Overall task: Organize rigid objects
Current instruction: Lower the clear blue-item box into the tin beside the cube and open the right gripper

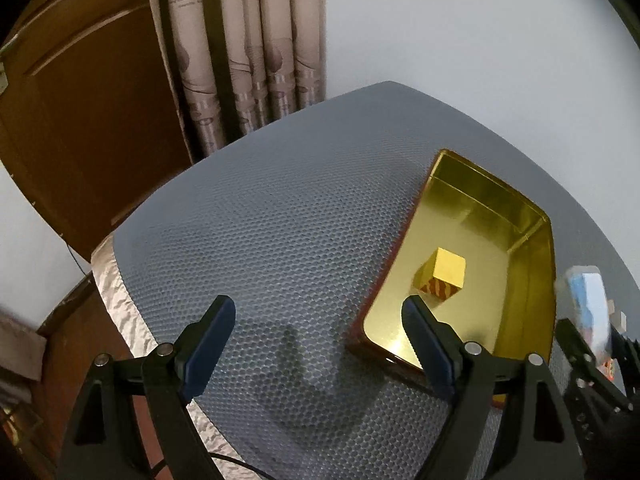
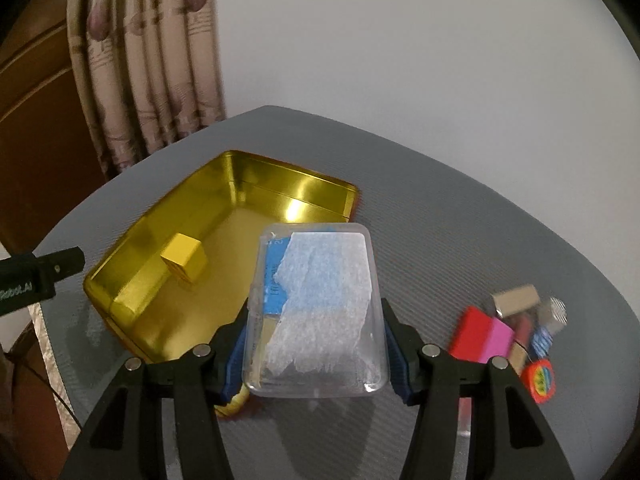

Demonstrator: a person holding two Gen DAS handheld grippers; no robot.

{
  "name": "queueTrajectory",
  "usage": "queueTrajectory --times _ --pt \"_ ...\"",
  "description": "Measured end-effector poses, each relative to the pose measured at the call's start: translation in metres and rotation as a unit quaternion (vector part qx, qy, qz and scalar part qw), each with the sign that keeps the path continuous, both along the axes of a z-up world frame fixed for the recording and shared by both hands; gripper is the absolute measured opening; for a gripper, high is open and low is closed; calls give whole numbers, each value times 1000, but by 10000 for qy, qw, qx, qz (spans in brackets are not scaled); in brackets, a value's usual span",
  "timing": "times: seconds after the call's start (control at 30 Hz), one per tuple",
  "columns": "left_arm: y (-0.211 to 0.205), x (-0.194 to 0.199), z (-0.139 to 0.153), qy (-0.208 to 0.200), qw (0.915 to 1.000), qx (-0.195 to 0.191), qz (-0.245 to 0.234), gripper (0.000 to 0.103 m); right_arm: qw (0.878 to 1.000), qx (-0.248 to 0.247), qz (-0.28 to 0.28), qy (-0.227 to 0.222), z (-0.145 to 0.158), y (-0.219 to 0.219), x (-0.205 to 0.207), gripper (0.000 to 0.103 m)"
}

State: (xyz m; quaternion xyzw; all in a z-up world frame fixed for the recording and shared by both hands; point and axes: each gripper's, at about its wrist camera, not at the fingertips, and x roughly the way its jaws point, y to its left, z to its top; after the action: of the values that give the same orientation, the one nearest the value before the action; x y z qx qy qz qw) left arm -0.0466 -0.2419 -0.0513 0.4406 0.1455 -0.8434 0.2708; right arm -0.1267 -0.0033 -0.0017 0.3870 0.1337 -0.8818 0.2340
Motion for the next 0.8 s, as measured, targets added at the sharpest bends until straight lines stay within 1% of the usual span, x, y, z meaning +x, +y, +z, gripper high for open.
queueTrajectory --times 0.13,0.27,0.37,0.5,0.8 --pt "-3 -2 -2 -34 10000 -15 52 83 9997 181 159 -71 -3 -26 -7 58" --pt "-4 -3 -2 -50 10000 -11 40 83 9990 347 256 -128 -4 -41 -11 58" --pt "-6 -4 -3 -51 10000 -17 59 83 9983 473 289 -174 -6 -46 -14 58" --pt "-10 -7 -5 -81 9999 68 96 83 9976 564 340 -202 -8 -50 -15 58" --pt "-11 -7 -6 -90 9999 119 67 83 9969 630 390 -256 -15 -58 -11 58"
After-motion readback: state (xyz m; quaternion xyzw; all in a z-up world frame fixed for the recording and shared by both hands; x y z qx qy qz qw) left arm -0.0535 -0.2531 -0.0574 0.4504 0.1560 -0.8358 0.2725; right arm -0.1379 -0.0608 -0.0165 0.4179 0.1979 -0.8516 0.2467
